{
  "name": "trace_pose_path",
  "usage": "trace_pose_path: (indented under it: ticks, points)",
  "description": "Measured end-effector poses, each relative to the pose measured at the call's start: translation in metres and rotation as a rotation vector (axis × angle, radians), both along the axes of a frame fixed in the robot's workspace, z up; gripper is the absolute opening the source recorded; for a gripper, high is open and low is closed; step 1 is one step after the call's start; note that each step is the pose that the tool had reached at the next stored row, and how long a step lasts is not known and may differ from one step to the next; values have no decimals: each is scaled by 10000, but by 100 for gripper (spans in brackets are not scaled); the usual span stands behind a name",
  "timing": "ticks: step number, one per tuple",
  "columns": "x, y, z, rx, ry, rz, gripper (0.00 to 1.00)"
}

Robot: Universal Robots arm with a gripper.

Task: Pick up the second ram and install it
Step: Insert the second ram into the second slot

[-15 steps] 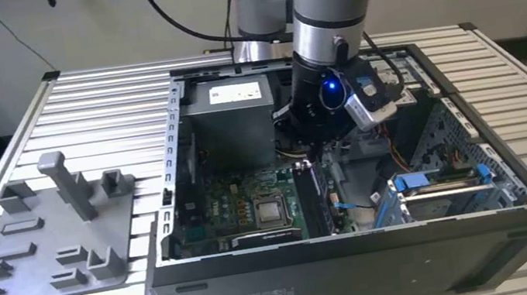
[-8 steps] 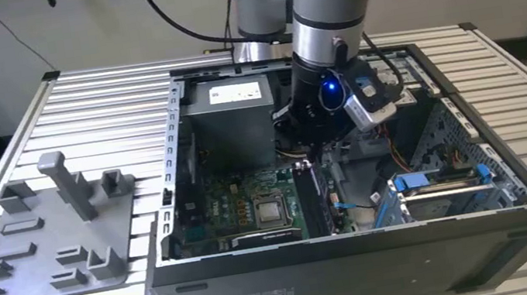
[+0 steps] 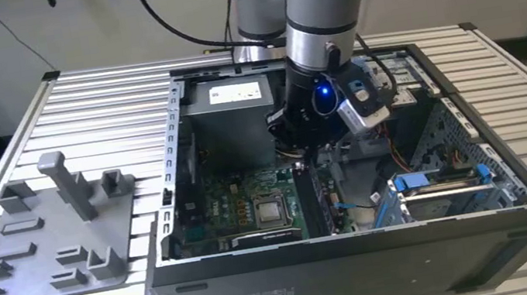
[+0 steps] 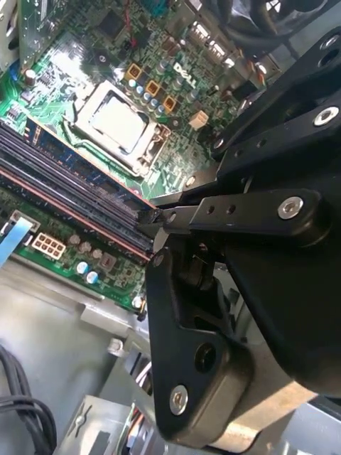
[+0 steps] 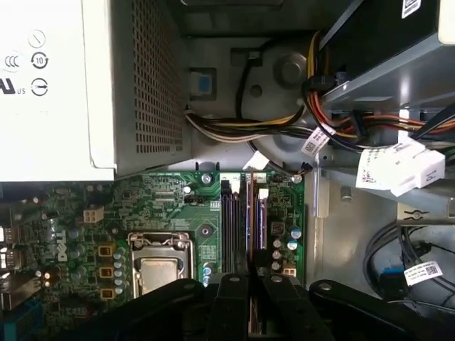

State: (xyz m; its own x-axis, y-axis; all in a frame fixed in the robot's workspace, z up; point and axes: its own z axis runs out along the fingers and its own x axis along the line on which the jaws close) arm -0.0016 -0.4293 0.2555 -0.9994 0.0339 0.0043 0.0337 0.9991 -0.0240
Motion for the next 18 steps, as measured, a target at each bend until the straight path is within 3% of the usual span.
trace_pose_path:
  ticks: [11,18]
  points:
    - [-64,-14,-143,2,0,-1,14]
    - [-66,-14,-163,6,-2,-1,14]
